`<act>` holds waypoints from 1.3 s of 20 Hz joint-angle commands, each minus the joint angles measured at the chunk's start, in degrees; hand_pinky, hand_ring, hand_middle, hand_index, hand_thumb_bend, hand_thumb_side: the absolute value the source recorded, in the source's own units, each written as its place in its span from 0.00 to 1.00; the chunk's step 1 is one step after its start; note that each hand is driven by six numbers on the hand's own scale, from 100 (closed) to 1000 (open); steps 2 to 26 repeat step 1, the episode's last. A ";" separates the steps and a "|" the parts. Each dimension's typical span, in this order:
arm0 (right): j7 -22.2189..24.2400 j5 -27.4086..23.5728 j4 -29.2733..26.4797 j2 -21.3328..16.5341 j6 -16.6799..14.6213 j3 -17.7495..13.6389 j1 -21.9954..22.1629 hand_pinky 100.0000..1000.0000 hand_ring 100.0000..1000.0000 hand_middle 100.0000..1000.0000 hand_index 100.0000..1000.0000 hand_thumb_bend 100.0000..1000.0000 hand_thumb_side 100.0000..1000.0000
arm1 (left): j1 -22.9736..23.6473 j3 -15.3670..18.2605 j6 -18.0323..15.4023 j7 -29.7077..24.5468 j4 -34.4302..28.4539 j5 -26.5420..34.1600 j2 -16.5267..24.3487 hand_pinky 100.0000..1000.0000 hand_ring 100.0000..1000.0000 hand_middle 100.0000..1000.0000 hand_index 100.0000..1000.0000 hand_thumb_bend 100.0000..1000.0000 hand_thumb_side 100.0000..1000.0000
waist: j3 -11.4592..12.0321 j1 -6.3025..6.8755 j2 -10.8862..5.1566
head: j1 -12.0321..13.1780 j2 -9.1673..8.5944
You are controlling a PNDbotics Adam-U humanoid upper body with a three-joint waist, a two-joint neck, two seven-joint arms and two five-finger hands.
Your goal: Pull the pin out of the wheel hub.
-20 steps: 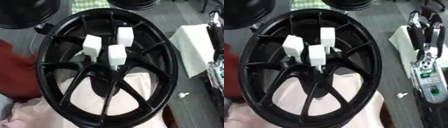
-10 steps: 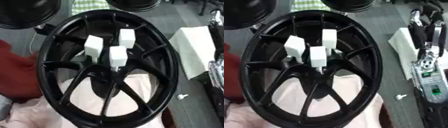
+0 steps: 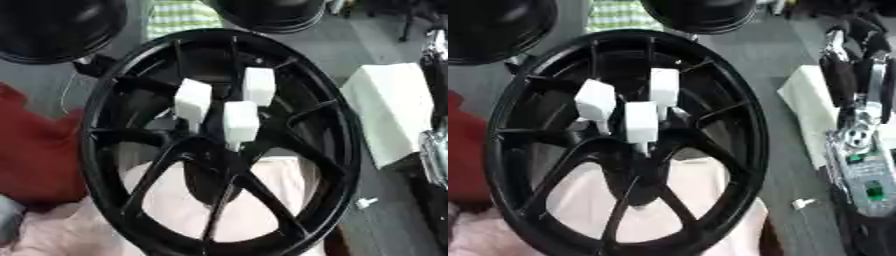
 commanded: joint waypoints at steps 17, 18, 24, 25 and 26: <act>0.37 0.38 -1.16 -0.75 -0.02 0.00 -0.54 0.85 0.95 0.68 0.75 0.00 0.50 | -0.13 -0.14 -0.61 -0.64 -1.27 -0.32 0.13 0.68 0.52 0.44 0.69 0.00 0.74 | -0.01 0.89 -0.82 | 0.36 -0.83; 0.37 0.38 -1.16 -0.75 -0.02 0.00 -0.54 0.85 0.95 0.68 0.75 0.00 0.50 | -0.13 -0.14 -0.61 -0.64 -1.27 -0.32 0.13 0.68 0.52 0.44 0.69 0.00 0.74 | -0.01 0.89 -0.82 | 0.36 -0.83; 0.37 0.38 -1.16 -0.75 -0.02 0.00 -0.54 0.85 0.95 0.68 0.75 0.00 0.50 | -0.13 -0.14 -0.61 -0.64 -1.27 -0.32 0.13 0.68 0.52 0.44 0.69 0.00 0.74 | -0.01 0.89 -0.82 | 0.36 -0.83; 0.37 0.38 -1.16 -0.75 -0.02 0.00 -0.54 0.85 0.95 0.68 0.75 0.00 0.50 | -0.13 -0.14 -0.61 -0.64 -1.27 -0.32 0.13 0.68 0.52 0.44 0.69 0.00 0.74 | -0.01 0.89 -0.82 | 0.36 -0.83; 0.37 0.38 -1.16 -0.75 -0.02 0.00 -0.54 0.85 0.95 0.68 0.75 0.00 0.50 | -0.13 -0.14 -0.61 -0.64 -1.27 -0.32 0.13 0.68 0.52 0.44 0.69 0.00 0.74 | -0.01 0.89 -0.82 | 0.36 -0.83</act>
